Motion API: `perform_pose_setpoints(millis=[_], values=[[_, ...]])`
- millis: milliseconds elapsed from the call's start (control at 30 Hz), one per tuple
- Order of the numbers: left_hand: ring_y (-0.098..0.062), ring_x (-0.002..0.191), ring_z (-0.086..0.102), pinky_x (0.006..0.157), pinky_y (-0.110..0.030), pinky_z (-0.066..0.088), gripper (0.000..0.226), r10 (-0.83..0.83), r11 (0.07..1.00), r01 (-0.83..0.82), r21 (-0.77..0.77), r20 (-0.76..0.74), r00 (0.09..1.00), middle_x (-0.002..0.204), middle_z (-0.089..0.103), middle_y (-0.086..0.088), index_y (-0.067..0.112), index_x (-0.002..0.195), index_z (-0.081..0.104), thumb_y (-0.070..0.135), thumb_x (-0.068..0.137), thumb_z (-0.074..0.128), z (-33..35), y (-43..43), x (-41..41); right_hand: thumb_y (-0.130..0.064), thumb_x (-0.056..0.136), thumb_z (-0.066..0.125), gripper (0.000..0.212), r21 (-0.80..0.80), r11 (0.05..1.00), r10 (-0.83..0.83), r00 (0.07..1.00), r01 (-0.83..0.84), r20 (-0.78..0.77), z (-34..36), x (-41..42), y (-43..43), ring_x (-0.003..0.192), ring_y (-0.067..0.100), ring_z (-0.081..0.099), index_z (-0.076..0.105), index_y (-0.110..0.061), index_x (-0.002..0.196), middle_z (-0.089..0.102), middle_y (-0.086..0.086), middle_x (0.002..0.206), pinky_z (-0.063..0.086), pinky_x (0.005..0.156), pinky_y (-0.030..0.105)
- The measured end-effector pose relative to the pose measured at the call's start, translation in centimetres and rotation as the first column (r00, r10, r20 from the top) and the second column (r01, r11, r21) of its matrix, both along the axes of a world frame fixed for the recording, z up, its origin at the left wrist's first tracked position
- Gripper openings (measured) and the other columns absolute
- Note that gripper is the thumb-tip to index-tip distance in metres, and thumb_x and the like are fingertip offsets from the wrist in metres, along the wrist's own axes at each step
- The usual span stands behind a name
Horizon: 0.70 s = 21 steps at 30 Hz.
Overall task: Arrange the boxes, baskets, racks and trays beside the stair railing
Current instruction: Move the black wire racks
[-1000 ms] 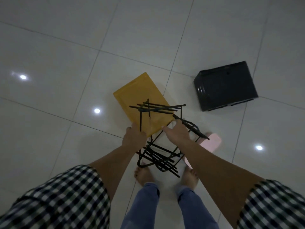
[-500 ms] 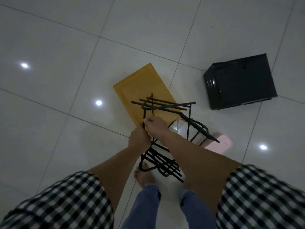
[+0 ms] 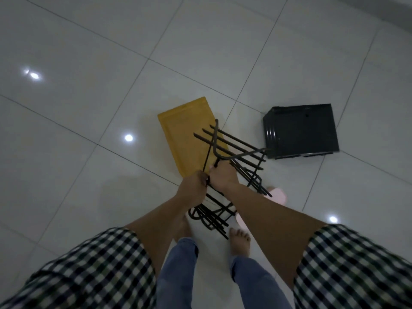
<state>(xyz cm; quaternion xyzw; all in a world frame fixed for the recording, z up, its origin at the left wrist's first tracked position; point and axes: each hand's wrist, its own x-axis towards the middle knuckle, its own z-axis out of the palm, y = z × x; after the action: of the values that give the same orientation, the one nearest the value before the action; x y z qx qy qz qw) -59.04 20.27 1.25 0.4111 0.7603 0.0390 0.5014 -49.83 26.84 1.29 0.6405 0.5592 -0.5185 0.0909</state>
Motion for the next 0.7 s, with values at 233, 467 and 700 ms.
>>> perform_pose_setpoints(millis=[233, 467, 700], values=[[-0.022, 0.089, 0.056, 0.072, -0.025, 0.044, 0.016, 0.391, 0.888, -0.407, -0.213, -0.117, 0.913, 0.115, 0.053, -0.003, 0.013, 0.112, 0.050, 0.014, 0.098, 0.043, -2.6, -4.9, 1.0, -0.023, 0.106, 0.041, 0.032, 0.058, 0.996, 0.078, 0.995, -0.075, -0.056, -1.0, 2.6, -1.0, 0.099, 0.030, 0.063, 0.062, 0.000, 0.100, 0.065, 0.016, 0.103, 0.050, 0.078, 0.034], [-0.029, 0.104, 0.056, 0.074, -0.027, 0.040, 0.058, 0.235, 0.933, -0.240, -0.270, -0.050, 0.971, 0.136, 0.048, -0.016, 0.016, 0.148, 0.032, 0.032, 0.097, 0.054, -8.2, -9.1, 3.0, -0.027, 0.105, 0.043, 0.035, 0.100, 0.994, 0.054, 0.988, -0.040, -0.142, -4.6, 1.6, -1.0, 0.095, 0.030, 0.066, 0.063, 0.001, 0.107, 0.067, 0.017, 0.104, 0.055, 0.088, 0.049], [-0.024, 0.073, 0.053, 0.057, -0.031, 0.037, 0.032, 0.074, 0.991, -0.090, -0.095, -0.154, 0.985, 0.082, 0.057, -0.006, 0.010, 0.107, 0.055, 0.033, 0.106, 0.033, -11.5, -5.8, 1.3, -0.044, 0.101, 0.048, 0.038, 0.045, 0.997, -0.047, 0.959, 0.062, -0.280, -7.0, 2.5, -2.4, 0.097, 0.022, 0.069, 0.062, -0.012, 0.115, 0.070, 0.006, 0.106, 0.056, 0.088, 0.043]])
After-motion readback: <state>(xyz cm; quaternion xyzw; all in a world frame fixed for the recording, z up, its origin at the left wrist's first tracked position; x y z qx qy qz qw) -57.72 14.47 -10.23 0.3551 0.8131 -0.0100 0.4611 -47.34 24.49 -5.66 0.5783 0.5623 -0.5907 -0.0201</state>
